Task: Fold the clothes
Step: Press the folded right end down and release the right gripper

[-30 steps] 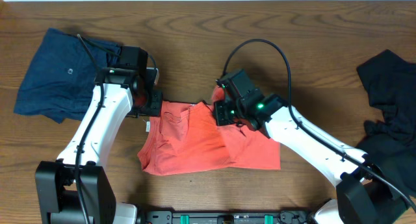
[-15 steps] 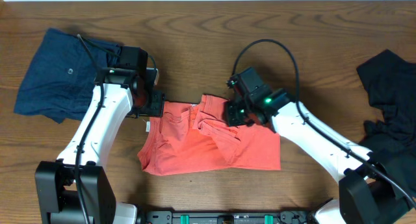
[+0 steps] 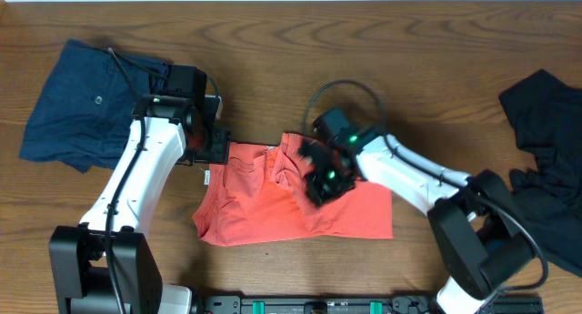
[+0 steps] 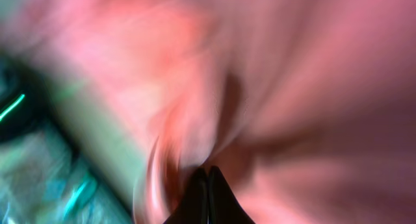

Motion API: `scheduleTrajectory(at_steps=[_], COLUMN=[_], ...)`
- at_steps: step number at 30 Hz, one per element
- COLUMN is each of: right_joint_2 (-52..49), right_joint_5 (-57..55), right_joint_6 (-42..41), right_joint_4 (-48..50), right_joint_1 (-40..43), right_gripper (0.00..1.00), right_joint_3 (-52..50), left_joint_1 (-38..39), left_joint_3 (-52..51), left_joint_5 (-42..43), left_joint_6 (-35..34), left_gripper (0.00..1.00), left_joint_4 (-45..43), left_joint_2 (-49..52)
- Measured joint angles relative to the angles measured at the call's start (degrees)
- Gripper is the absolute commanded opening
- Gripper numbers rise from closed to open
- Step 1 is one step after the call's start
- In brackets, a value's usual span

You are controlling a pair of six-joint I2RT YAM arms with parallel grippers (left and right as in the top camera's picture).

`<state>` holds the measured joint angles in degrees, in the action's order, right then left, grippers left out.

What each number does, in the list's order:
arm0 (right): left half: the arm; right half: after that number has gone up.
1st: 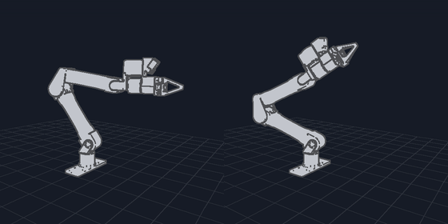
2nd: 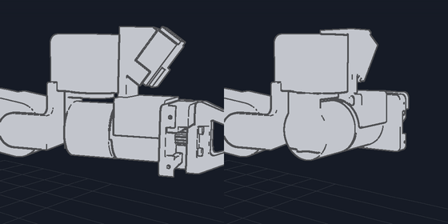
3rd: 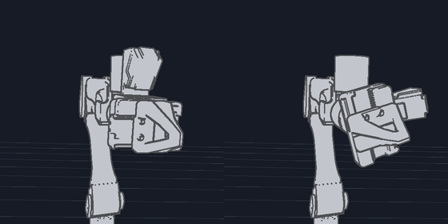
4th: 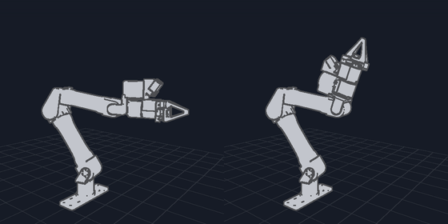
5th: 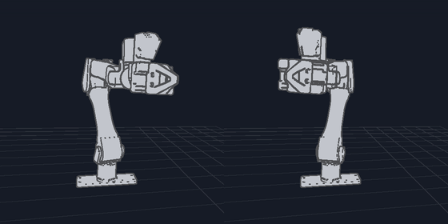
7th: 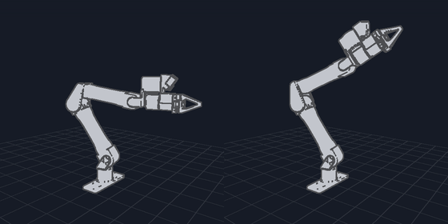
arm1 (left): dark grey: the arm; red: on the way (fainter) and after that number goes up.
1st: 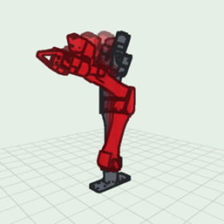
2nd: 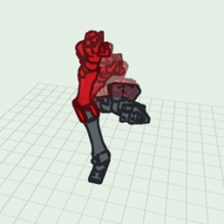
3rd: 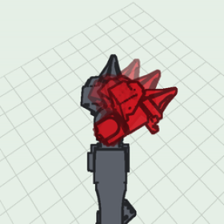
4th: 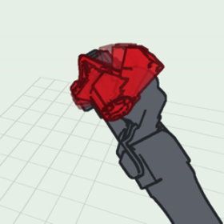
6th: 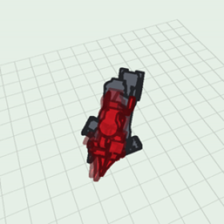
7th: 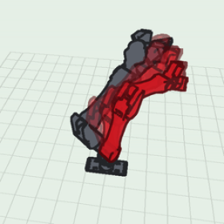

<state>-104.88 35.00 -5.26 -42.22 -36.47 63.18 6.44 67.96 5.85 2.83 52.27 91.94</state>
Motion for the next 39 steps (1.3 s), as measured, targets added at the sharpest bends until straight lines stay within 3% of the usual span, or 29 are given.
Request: scheduleTrajectory(at_steps=[3, 6, 9, 13, 20, 28, 31, 35, 39], right_joint_2=[2.9, 7.6, 11.5, 13.3, 13.3, 13.3, 13.3, 13.3, 13.3], right_joint_5=[6.2, 3.7, -4.0, -15.3, -22.2, -23.5, -23.5, -23.5, -24.4], right_joint_6=[7.6, 9.2, 6.6, -0.6, -8.0, -9.4, -9.5, -9.5, -9.6], right_joint_4=[-0.7, -0.6, -0.9, -2.1, -3.8, -5.8, -5.7, -5.5, -5.3], right_joint_1=[-3.4, -4.0, -2.6, 0.9, 7.0, 9.4, 9.4, 9.4, 9.4], right_gripper=[0.03, 0.06, 0.1, 0.09, 0.06, 0.06, 0.07, 0.07, 0.06], right_joint_3=[0.0, 0.0, 0.0, 0.0, 0.0, 0.0, 0.0, 0.0, 0.0], left_joint_1=[0.0, 0.0, 0.0, 0.0, -0.3, -5.5, -7.5, -7.6, -7.6], left_joint_3=[0.0, 0.0, 0.0, -0.1, -7.3, -12.1, -12.2, -13.2, -14.4], left_joint_5=[0.0, 0.0, 0.0, 0.0, 1.6, 11.4, 15.2, 18.7, 22.2], left_joint_6=[0.0, 0.0, 0.0, -0.2, -2.2, 0.2, 2.2, 3.8, 5.7], left_gripper=[0.66, 0.66, 0.66, 0.8, 0.99, 1.0, 0.91, 0.55, 0.5], left_joint_4=[0.0, 0.0, 0.6, 1.5, -4.9, -9.5, -9.9, -12.6, -13.1], left_joint_2=[0.0, 0.0, 0.0, 0.2, 4.0, 8.4, 8.4, 8.7, 9.0])
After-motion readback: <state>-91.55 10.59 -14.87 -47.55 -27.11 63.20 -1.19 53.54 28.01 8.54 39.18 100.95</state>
